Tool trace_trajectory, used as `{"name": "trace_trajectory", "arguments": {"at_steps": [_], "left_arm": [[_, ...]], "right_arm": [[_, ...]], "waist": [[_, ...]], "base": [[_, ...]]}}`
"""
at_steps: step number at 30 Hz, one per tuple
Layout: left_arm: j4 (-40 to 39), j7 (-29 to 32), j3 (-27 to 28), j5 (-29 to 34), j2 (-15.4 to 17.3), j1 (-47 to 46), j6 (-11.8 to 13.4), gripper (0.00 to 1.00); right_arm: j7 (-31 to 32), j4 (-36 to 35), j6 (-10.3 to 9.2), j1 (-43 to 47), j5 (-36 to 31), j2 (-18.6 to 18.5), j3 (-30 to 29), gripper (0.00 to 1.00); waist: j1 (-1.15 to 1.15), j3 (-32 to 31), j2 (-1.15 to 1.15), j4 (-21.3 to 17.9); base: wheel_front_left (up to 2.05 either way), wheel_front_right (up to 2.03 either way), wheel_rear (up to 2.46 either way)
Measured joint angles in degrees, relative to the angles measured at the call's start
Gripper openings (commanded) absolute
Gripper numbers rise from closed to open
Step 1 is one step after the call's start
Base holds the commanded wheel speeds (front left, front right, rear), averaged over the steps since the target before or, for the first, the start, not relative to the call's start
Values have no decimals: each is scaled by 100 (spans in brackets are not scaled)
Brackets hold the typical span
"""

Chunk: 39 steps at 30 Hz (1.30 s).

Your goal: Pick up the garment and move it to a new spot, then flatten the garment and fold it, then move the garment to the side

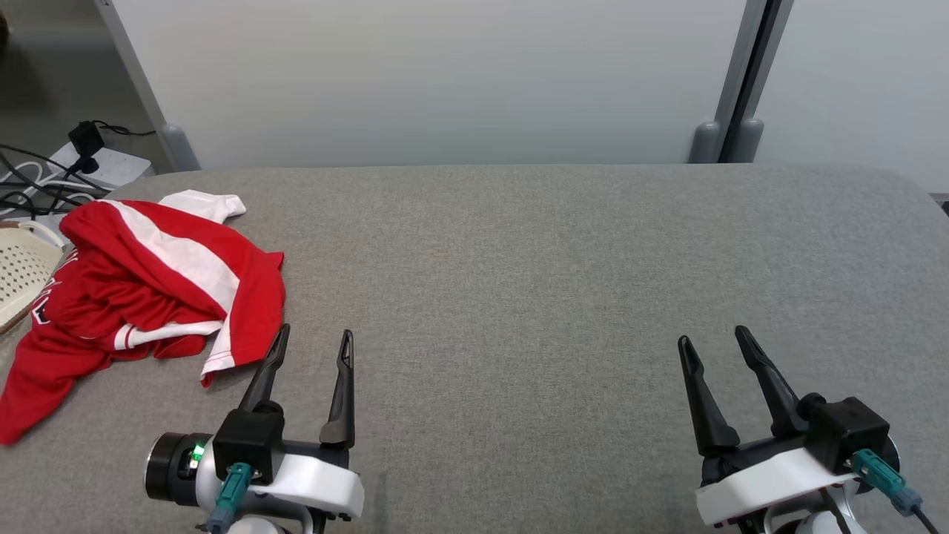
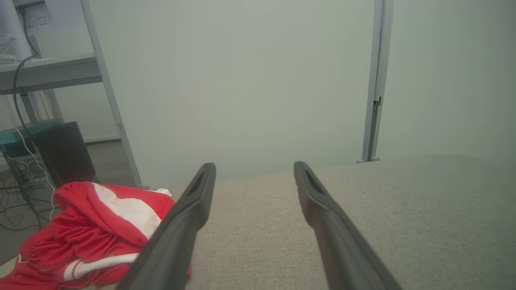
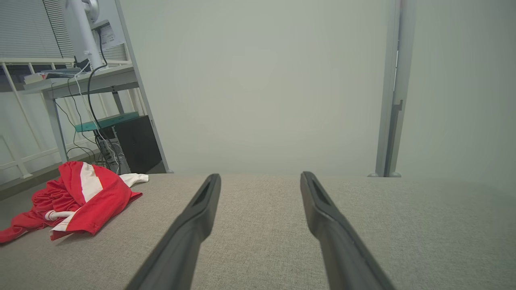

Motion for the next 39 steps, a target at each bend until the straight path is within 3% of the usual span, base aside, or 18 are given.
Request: {"name": "trace_trajectory", "arguments": {"at_steps": [8,29,39], "left_arm": [[80,0,44,-63,-7,-27,-21,100],[-8,0,9,-314,-9,-44,382,100],[-34,0,41,-454,-8,-24,434,100]], "right_arm": [[0,0,0,1,1,-3,65,100],[0,-78,0,3,13,1,-49,100],[0,-108,0,5,8,30,-30,100]], "waist": [[0,31,0,320],[0,97,0,1610],[0,84,0,1863]], "base": [[0,0,0],[0,0,0],[0,0,0]]}}
